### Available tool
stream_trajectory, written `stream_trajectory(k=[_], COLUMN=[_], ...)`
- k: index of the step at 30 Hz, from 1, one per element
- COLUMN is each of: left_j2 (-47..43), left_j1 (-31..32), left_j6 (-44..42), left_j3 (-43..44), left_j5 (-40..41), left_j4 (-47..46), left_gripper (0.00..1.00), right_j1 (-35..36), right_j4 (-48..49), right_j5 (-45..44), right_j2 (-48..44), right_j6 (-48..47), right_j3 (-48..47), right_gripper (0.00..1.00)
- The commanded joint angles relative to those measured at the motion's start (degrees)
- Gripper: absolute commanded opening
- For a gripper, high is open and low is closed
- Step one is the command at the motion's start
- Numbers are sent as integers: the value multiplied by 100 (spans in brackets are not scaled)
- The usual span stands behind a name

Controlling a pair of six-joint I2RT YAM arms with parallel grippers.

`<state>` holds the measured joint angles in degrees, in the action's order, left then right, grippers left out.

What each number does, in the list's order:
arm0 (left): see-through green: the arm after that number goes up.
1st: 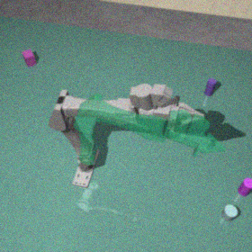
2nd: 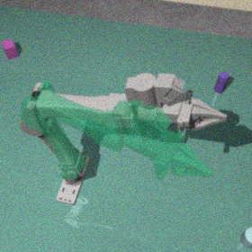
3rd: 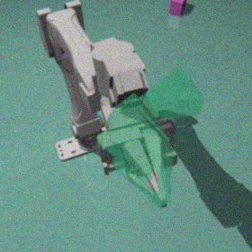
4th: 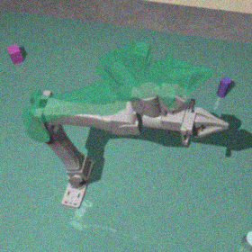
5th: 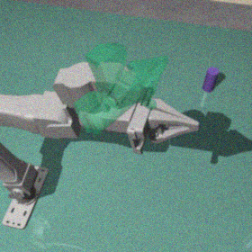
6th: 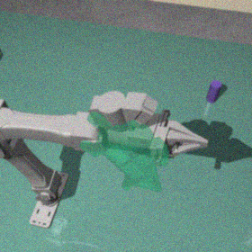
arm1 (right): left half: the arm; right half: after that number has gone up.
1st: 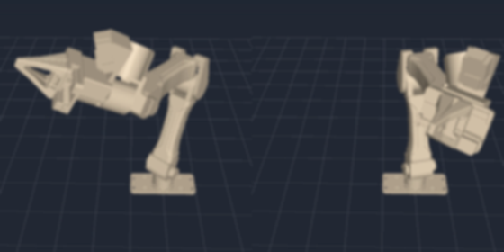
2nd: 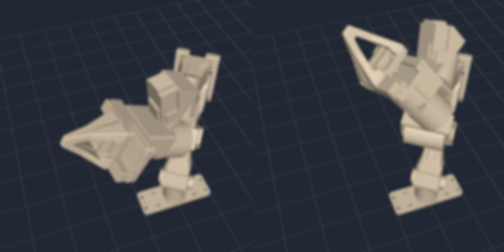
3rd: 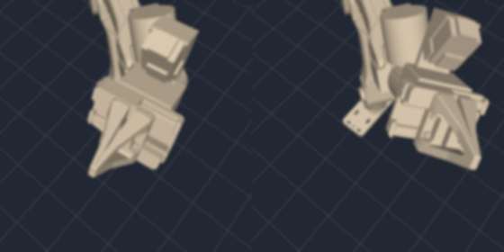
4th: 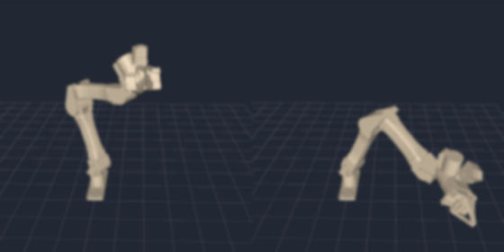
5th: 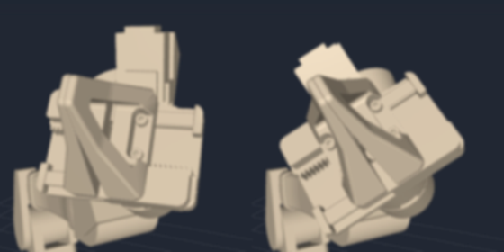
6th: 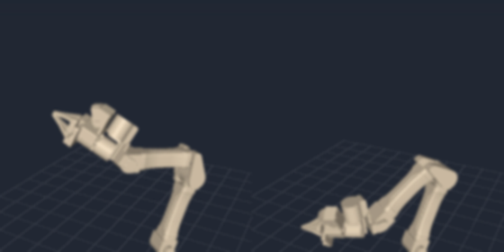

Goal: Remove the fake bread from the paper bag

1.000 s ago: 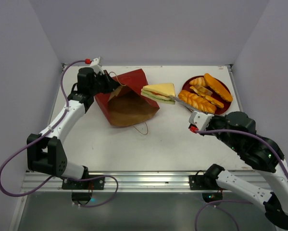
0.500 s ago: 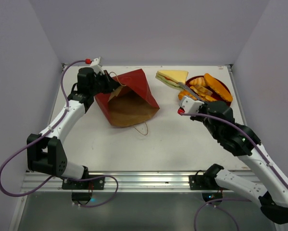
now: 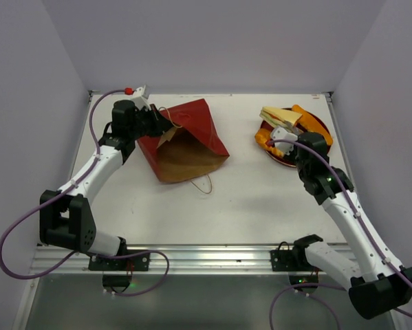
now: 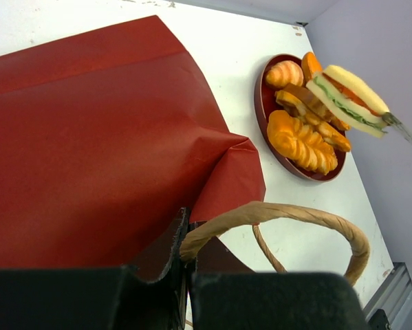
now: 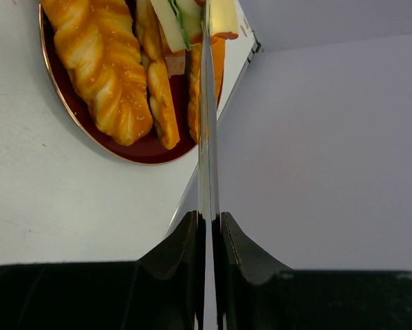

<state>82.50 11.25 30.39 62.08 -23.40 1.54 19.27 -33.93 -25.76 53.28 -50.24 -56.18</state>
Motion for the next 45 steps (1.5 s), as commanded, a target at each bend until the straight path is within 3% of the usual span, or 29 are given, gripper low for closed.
stream_trajectory(k=[1, 5, 13, 19, 21, 25, 45], left_j2=[-59, -41, -41, -41, -41, -67, -102], left_j1=[-70, -70, -70, -70, -70, -70, -70], left_j6=[-95, -86, -77, -69, -69, -69, -77], left_j3=[-118, -126, -109, -91, -91, -91, -126], left_j5=[-130, -200, -209, -209, -209, -218, -235], left_j4=[-259, -303, -321, -330, -330, -330, -339], left_gripper=[0, 0, 0, 0, 0, 0, 0], right_j1=[-265, -704, -758, -758, -749, -758, -758], right_j4=[1037, 1345, 1232, 941, 906, 819, 317], right_j5=[71, 369, 721, 932, 932, 976, 1257], right_j2=[16, 104, -116, -230, -221, -247, -318], right_j6=[-328, -574, -742, -698, -689, -593, -206], right_j3=[247, 660, 1118, 1215, 1215, 1171, 785], right_gripper=[0, 0, 1, 15, 25, 36, 41])
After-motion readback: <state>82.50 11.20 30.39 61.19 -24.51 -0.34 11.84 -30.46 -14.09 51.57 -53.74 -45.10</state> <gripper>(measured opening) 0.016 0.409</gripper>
